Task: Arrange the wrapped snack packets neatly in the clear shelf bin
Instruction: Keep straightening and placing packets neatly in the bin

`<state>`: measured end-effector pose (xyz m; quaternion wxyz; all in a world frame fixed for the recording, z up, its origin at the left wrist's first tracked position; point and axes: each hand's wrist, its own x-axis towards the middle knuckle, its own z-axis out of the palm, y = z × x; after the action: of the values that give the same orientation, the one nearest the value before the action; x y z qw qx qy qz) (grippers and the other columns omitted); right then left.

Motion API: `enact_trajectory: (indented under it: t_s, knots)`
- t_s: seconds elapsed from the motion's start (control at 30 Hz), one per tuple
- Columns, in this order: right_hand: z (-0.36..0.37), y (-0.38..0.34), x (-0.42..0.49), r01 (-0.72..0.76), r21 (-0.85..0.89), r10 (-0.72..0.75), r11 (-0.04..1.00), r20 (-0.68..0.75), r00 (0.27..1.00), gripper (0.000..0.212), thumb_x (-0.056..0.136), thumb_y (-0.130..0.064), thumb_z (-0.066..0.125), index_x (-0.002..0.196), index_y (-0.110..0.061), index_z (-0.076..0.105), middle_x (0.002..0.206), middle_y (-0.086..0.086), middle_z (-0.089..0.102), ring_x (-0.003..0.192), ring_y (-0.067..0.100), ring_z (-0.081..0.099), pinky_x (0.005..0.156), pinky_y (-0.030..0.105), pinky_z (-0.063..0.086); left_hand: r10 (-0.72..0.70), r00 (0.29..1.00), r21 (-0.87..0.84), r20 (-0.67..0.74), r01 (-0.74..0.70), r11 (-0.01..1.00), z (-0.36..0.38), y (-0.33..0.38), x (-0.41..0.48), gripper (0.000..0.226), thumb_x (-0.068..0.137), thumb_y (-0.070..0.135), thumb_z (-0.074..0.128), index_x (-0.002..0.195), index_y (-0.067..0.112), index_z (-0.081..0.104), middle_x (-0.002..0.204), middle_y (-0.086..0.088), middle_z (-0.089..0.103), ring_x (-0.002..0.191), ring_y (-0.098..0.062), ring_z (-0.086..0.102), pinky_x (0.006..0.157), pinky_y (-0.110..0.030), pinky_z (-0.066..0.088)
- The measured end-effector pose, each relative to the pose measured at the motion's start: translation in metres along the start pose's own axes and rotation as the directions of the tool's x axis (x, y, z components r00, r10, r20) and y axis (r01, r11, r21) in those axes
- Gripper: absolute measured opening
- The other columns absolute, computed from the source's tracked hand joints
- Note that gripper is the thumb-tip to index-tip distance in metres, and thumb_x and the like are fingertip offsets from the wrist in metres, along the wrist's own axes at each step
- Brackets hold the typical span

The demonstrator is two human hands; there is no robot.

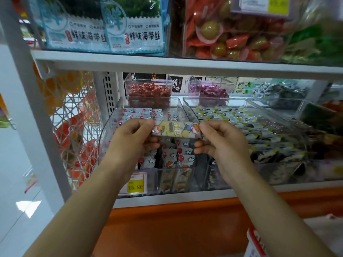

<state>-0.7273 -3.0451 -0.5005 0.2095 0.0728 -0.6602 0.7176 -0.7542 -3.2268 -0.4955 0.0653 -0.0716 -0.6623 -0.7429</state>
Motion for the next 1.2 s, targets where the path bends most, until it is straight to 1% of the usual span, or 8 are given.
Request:
enact_trajectory:
  t_s: [0.3,0.47,0.57,0.67,0.83,0.97,1.1,1.2]
  knots:
    - [-0.001,-0.001,0.003,-0.075,0.158,0.085,0.985,-0.056,0.995,0.024,0.092,-0.014,0.054,0.07,-0.005,0.049,0.058,-0.01,0.066,0.043,0.007,0.056,0.041,0.018,0.047,-0.016,0.999,-0.062,-0.043,0.014,0.998,0.007,0.003,-0.004,0.031,0.096,0.02,0.049,0.068,0.008,0.054,0.048,0.007,0.057,0.047,-0.006,0.056,0.053,-0.017,0.053]
    - [-0.002,-0.004,0.003,-0.14,0.291,0.158,0.946,-0.041,0.987,0.022,0.092,-0.018,0.053,0.072,-0.008,0.052,0.054,-0.006,0.062,0.04,0.006,0.049,0.036,0.017,0.038,-0.151,0.988,-0.335,0.029,0.152,0.93,0.008,0.005,-0.006,0.023,0.093,0.017,0.053,0.073,0.007,0.054,0.05,0.001,0.058,0.047,-0.005,0.057,0.049,-0.013,0.05]
    - [-0.004,-0.005,0.003,-0.096,0.233,0.111,0.968,-0.055,0.992,0.025,0.093,-0.019,0.052,0.07,-0.009,0.055,0.047,-0.007,0.059,0.035,0.006,0.049,0.034,0.016,0.038,-0.165,0.984,-0.412,0.07,0.179,0.894,0.009,0.007,-0.007,0.023,0.091,0.014,0.053,0.07,0.01,0.06,0.049,0.002,0.055,0.044,-0.003,0.053,0.045,-0.011,0.048]
    - [-0.008,-0.006,0.003,-0.002,0.163,0.011,0.987,-0.053,0.999,0.021,0.093,-0.014,0.051,0.075,-0.003,0.056,0.056,-0.005,0.066,0.041,0.011,0.059,0.04,0.02,0.049,-0.112,0.989,-0.339,0.092,0.137,0.931,0.008,0.007,-0.007,0.023,0.093,0.012,0.051,0.071,0.013,0.06,0.051,0.004,0.053,0.045,-0.003,0.052,0.045,-0.012,0.047]
    - [-0.014,-0.005,0.004,0.131,-0.042,-0.131,0.991,0.007,0.991,0.015,0.093,-0.009,0.051,0.08,-0.006,0.057,0.064,-0.008,0.067,0.058,0.019,0.069,0.052,0.025,0.056,-0.069,0.985,-0.239,0.156,0.105,0.965,0.007,0.007,-0.007,0.016,0.093,0.016,0.052,0.085,0.013,0.066,0.073,-0.001,0.061,0.064,-0.012,0.06,0.061,-0.021,0.054]
    - [-0.012,-0.003,0.003,0.183,-0.159,-0.177,0.97,0.052,0.983,0.013,0.09,-0.002,0.055,0.081,-0.009,0.06,0.068,-0.007,0.063,0.066,0.011,0.066,0.062,0.028,0.059,-0.044,0.988,-0.17,0.149,0.07,0.983,0.006,0.005,-0.007,0.001,0.086,0.014,0.059,0.086,0.014,0.06,0.086,-0.01,0.066,0.078,-0.02,0.067,0.066,-0.019,0.054]
    - [-0.009,-0.003,0.003,0.131,-0.108,-0.125,0.985,0.057,0.991,0.017,0.089,0.003,0.053,0.094,-0.011,0.062,0.098,0.007,0.068,0.087,0.012,0.068,0.07,0.026,0.058,0.001,0.987,-0.082,0.161,0.012,0.997,0.004,0.003,-0.006,0.021,0.085,0.011,0.061,0.104,0.017,0.059,0.089,-0.006,0.074,0.088,-0.019,0.071,0.071,-0.017,0.054]
    - [-0.01,-0.003,0.002,0.166,-0.215,-0.157,0.962,0.059,0.986,0.015,0.087,-0.01,0.061,0.095,-0.021,0.069,0.095,-0.005,0.071,0.091,0.008,0.066,0.078,0.027,0.056,0.04,0.985,0.001,0.17,-0.04,0.999,0.003,0.003,-0.006,0.032,0.084,0.012,0.061,0.114,0.024,0.059,0.101,-0.004,0.071,0.097,-0.017,0.068,0.088,-0.029,0.051]
